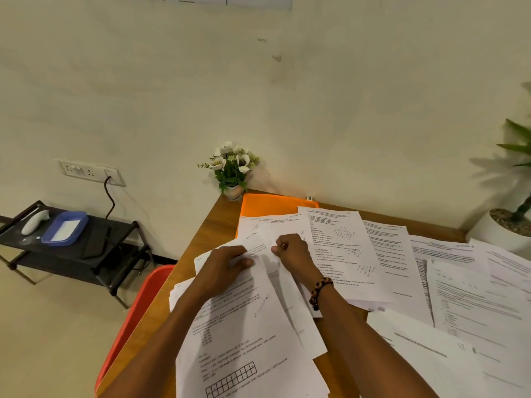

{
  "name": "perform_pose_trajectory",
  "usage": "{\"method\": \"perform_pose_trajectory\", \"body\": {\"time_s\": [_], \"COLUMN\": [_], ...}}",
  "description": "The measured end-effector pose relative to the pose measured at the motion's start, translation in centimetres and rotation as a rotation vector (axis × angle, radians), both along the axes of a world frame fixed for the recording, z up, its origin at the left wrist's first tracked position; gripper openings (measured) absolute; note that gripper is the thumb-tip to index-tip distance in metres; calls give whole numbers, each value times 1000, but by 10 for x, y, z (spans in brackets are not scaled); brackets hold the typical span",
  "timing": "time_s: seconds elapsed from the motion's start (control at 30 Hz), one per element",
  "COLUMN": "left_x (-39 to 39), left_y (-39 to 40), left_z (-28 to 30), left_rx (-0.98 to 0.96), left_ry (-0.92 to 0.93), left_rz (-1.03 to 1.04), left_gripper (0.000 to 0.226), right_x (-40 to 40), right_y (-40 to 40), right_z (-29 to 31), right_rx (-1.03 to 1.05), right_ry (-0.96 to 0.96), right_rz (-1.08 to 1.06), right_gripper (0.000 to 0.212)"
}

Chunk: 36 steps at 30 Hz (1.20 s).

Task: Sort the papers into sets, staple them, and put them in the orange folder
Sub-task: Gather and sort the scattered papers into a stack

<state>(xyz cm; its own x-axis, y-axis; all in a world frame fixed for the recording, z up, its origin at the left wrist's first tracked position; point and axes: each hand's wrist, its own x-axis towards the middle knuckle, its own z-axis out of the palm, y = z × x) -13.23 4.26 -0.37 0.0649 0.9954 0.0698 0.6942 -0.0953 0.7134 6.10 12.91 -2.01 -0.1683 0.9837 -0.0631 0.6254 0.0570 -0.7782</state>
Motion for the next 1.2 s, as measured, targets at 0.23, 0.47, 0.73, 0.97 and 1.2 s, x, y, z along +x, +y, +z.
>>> {"method": "perform_pose_trajectory", "body": {"time_s": [0.23,0.47,0.73,0.97,1.2], "left_x": [-3,13,18,20,14], "left_y": [27,36,40,40,41], "left_z": [14,23,19,20,25], "left_rx": [127,46,60,69,120], "left_ry": [69,9,2,5,-59], "left_rz": [7,-65,-82,-80,-103], "left_gripper": [23,24,25,19,17], "right_x": [15,32,52,50,67], "right_y": [-22,-14,22,51,27], "right_z": [15,22,9,14,19], "right_rx": [41,-26,-39,-65,-118], "right_ry": [215,201,-170,-77,212], "right_rz": [141,-123,-373,-315,-251], "right_gripper": [39,43,38,27,32]}}
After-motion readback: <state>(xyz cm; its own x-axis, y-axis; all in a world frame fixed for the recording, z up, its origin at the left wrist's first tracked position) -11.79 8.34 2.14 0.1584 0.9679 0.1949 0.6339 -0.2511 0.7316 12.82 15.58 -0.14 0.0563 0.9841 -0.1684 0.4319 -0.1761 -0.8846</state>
